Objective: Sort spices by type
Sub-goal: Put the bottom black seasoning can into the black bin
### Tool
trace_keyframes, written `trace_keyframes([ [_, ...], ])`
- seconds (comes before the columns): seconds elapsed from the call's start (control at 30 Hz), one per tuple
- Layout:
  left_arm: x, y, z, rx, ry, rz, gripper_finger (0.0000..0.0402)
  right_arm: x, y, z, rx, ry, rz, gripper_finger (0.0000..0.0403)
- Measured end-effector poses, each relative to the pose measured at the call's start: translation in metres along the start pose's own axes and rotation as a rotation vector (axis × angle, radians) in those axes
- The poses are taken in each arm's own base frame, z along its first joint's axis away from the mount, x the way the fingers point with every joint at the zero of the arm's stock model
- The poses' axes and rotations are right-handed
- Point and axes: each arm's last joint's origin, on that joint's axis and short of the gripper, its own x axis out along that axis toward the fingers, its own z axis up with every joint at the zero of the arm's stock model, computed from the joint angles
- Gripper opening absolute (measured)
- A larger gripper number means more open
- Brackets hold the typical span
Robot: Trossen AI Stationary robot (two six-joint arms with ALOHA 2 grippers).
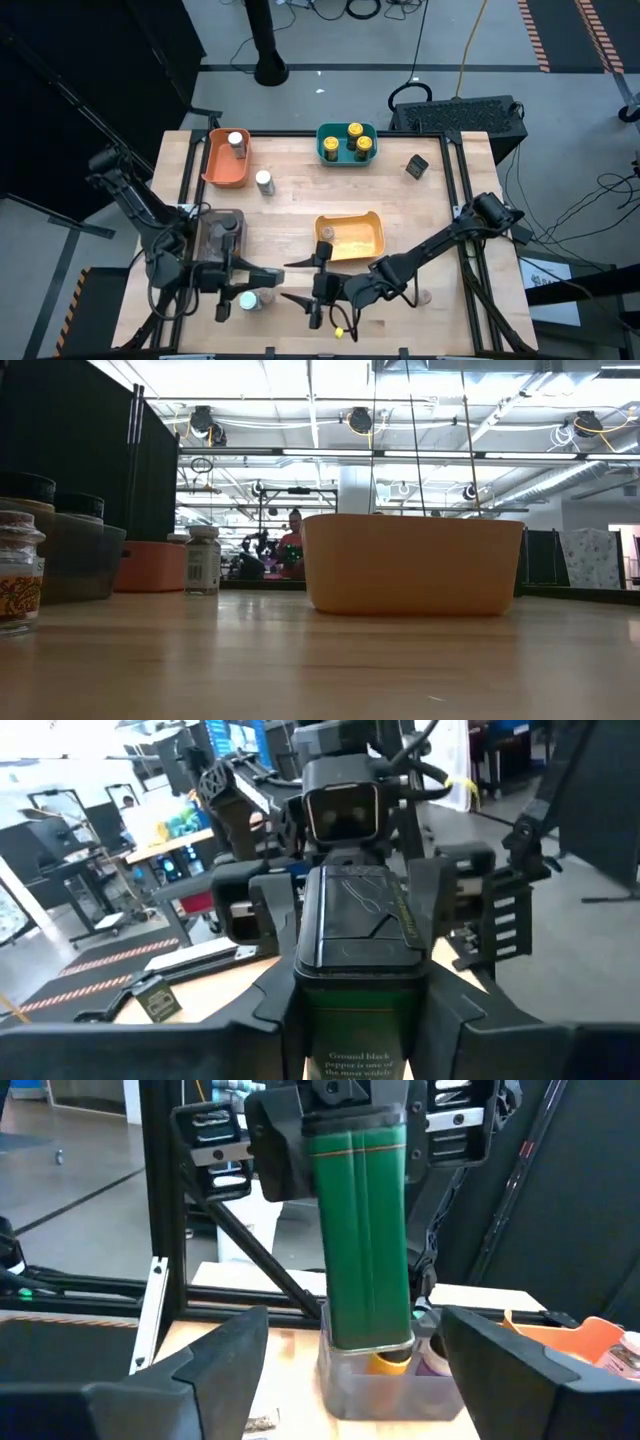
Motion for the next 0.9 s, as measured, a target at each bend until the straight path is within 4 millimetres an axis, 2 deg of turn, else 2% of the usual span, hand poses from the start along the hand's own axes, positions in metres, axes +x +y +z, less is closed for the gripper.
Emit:
trace_keyframes([
  [0.17,0.011,0.0,-0.002,-0.015,-0.023,0.022,0.0121,0.007,-0.006,-0.002,-0.021,-0.011,0.019,0.0282],
  [0.3,0.016,-0.004,-0.006,0.003,-0.019,-0.006,0.0121,0.008,-0.005,-0.003,-0.044,-0.02,0.024,0.0254],
  [0.43,0.018,-0.006,-0.005,-0.019,-0.042,-0.004,0.0128,0.007,-0.005,-0.002,-0.064,-0.024,0.027,0.019],
  [0.57,0.018,-0.005,-0.004,-0.07,-0.048,0.011,0.0173,0.008,-0.005,-0.002,-0.071,-0.02,0.027,0.0103],
  [0.6,0.017,-0.005,-0.004,-0.085,-0.042,0.016,0.0184,0.008,-0.005,-0.002,-0.078,-0.019,0.028,0.0094],
  [0.73,0.016,-0.007,-0.006,-0.088,-0.027,0.007,0.0211,0.007,-0.005,-0.003,-0.101,-0.014,0.027,0.0094],
  [0.9,0.005,-0.006,-0.001,-0.081,-0.023,-0.011,0.0217,0.005,-0.006,-0.01,-0.095,0.079,0.034,0.0094],
])
